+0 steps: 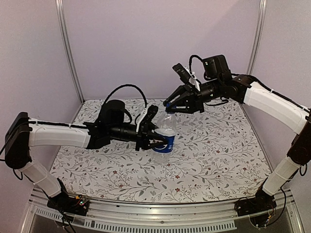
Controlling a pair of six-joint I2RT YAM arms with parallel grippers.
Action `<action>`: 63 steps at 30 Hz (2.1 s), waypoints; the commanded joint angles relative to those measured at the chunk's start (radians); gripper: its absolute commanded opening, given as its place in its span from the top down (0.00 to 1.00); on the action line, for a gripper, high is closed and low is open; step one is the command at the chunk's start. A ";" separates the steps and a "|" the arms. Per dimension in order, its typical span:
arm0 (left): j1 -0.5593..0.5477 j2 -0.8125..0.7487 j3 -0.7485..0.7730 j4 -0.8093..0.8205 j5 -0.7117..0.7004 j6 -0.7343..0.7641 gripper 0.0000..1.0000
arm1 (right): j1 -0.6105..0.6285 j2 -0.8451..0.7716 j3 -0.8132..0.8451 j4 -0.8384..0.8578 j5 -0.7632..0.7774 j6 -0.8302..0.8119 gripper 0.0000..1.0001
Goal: Unscrew the bottle caps
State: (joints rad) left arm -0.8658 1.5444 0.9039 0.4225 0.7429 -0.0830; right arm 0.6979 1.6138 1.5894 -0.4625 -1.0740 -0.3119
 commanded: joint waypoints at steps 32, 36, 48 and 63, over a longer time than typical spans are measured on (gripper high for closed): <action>-0.018 0.013 0.086 -0.114 -0.559 0.024 0.71 | 0.034 -0.061 -0.044 0.278 0.771 0.560 0.02; -0.031 0.023 0.100 -0.123 -0.610 0.022 0.70 | 0.043 -0.047 -0.053 0.278 0.775 0.578 0.05; -0.041 0.028 0.108 -0.130 -0.667 0.024 0.70 | 0.058 -0.009 -0.043 0.251 0.722 0.580 0.23; -0.042 0.025 0.104 -0.132 -0.683 0.021 0.70 | 0.064 0.008 -0.059 0.248 0.693 0.573 0.34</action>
State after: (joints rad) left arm -0.8951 1.5604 0.9867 0.2913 0.0700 -0.0708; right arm 0.7540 1.6058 1.5440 -0.2165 -0.3573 0.2649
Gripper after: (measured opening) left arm 0.302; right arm 0.674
